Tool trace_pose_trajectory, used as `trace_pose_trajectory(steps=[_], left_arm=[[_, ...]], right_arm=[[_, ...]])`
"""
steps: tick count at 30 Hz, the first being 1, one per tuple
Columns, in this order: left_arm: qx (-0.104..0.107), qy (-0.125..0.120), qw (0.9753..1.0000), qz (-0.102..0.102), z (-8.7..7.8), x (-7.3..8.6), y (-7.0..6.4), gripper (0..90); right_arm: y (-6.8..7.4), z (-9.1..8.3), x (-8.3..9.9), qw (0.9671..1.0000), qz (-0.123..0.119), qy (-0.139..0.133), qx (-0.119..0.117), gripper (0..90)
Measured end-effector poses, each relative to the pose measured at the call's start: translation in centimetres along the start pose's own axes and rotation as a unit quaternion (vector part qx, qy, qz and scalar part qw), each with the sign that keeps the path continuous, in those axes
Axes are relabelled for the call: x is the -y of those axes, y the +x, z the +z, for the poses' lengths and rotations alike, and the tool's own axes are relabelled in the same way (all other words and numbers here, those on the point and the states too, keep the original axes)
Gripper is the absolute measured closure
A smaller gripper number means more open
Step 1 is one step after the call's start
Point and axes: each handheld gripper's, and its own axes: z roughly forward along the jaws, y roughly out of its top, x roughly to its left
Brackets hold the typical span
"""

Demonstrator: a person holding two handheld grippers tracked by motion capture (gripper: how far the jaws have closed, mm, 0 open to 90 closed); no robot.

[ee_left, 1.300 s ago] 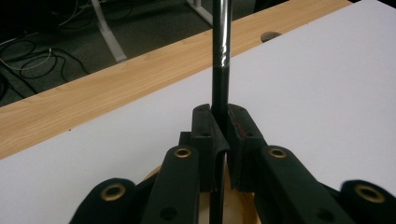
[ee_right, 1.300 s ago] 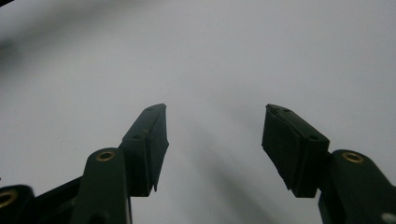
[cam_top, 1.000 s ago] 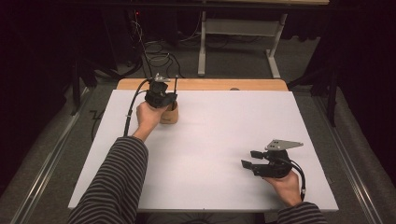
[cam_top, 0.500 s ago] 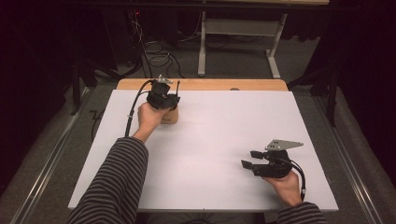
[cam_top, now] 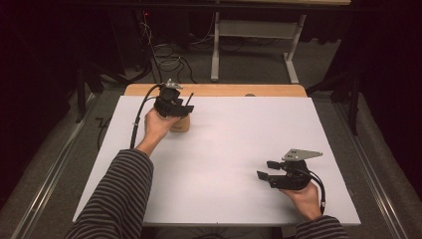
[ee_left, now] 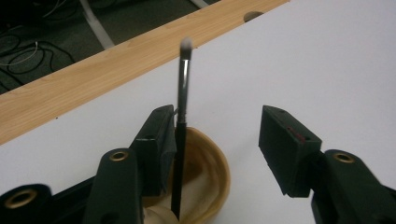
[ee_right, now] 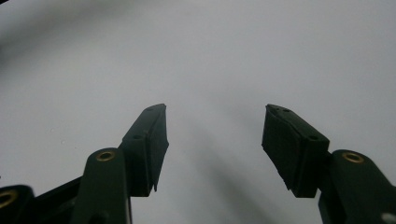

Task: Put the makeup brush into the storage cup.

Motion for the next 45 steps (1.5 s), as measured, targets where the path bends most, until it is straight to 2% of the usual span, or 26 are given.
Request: trace_pose_trajectory(steps=[11, 14, 24, 45], left_arm=[[0.017, -0.002, 0.9998, 0.013, -0.9, 0.0, -0.9, 40.8], [0.023, -0.009, 0.9997, 0.009, -1.4, 0.4, -0.8, 40.2], [0.019, -0.022, 0.9995, 0.013, -2.9, 0.8, -1.0, 37.1], [0.041, -0.043, 0.9980, 0.020, -5.1, 1.7, -2.3, 35.0]], right_arm=[[0.0, -0.1, 0.0, 1.0000, -0.002, 0.000, 0.001, 41.9], [-0.1, -0.1, 0.0, 1.0000, -0.002, 0.000, 0.002, 41.9], [0.0, 0.0, 0.0, 1.0000, -0.001, 0.002, 0.002, 41.9], [0.0, 0.1, 0.0, 1.0000, 0.000, 0.002, 0.000, 41.9]])
